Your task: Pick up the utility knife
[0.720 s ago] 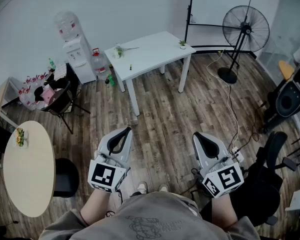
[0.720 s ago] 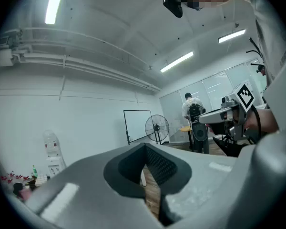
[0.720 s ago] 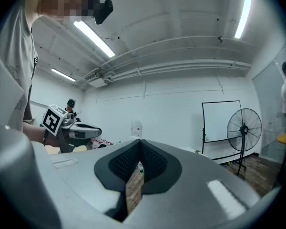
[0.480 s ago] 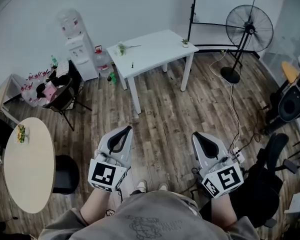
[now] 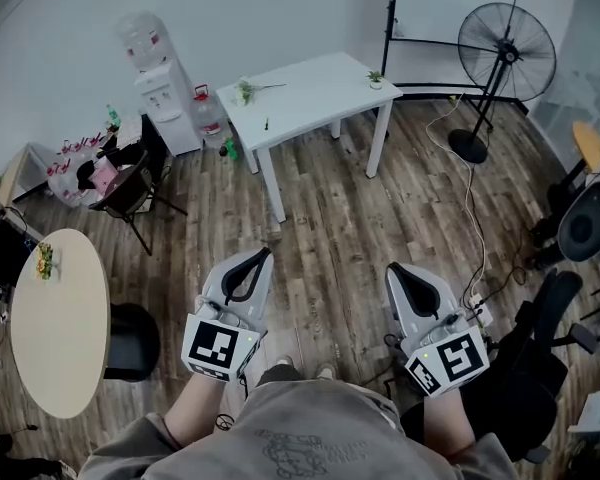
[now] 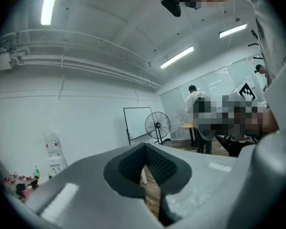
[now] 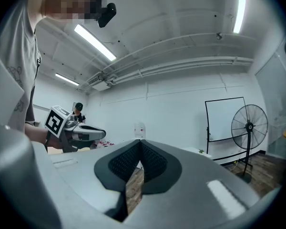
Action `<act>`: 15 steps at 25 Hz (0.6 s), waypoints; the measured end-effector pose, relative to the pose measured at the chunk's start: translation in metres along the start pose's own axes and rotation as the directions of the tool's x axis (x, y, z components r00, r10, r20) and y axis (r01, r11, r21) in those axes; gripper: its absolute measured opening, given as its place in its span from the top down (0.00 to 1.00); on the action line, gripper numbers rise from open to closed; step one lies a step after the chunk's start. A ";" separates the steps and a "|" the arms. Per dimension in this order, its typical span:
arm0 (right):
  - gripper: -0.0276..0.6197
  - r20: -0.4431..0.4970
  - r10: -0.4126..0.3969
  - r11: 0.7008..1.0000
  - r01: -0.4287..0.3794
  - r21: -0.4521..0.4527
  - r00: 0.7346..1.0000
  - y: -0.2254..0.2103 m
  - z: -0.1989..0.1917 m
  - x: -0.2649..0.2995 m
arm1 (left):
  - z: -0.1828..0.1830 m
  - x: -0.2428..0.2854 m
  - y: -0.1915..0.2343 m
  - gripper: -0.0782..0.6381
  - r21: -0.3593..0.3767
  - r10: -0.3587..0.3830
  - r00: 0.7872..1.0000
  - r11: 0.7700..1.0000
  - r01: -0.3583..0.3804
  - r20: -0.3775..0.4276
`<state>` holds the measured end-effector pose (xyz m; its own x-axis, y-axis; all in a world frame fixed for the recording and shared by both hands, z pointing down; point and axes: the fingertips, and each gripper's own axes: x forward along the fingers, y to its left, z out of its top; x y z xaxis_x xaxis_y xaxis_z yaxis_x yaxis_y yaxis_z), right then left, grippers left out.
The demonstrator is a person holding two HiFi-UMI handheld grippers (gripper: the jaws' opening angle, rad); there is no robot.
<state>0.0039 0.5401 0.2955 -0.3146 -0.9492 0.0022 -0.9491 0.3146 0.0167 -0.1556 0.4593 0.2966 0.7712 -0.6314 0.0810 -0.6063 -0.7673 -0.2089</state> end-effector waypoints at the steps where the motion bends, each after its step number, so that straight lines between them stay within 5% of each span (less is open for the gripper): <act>1: 0.91 -0.002 0.003 1.000 -0.003 0.004 1.000 -0.001 -0.002 0.000 | 0.000 0.000 -0.001 0.89 -0.001 0.006 1.000 1.000 -0.006 -0.001; 5: 0.91 -0.022 0.011 1.000 -0.011 0.008 1.000 -0.009 -0.011 0.002 | 0.002 -0.002 0.012 0.87 -0.067 0.114 0.993 0.991 -0.112 0.038; 7: 0.91 -0.022 0.018 1.000 -0.018 0.008 1.000 -0.011 -0.012 0.005 | 0.007 -0.002 0.019 0.68 -0.100 0.152 0.987 0.984 -0.146 0.053; 15: 0.91 -0.046 0.014 1.000 -0.013 0.012 0.999 -0.028 -0.022 0.032 | -0.004 0.021 0.046 0.62 -0.093 0.198 0.979 0.977 -0.193 0.047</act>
<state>0.0213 0.5008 0.3169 -0.3267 -0.9439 0.0485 -0.9449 0.3273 0.0044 -0.1681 0.4101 0.2929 0.6441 -0.7649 -0.0075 -0.7592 -0.6380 -0.1287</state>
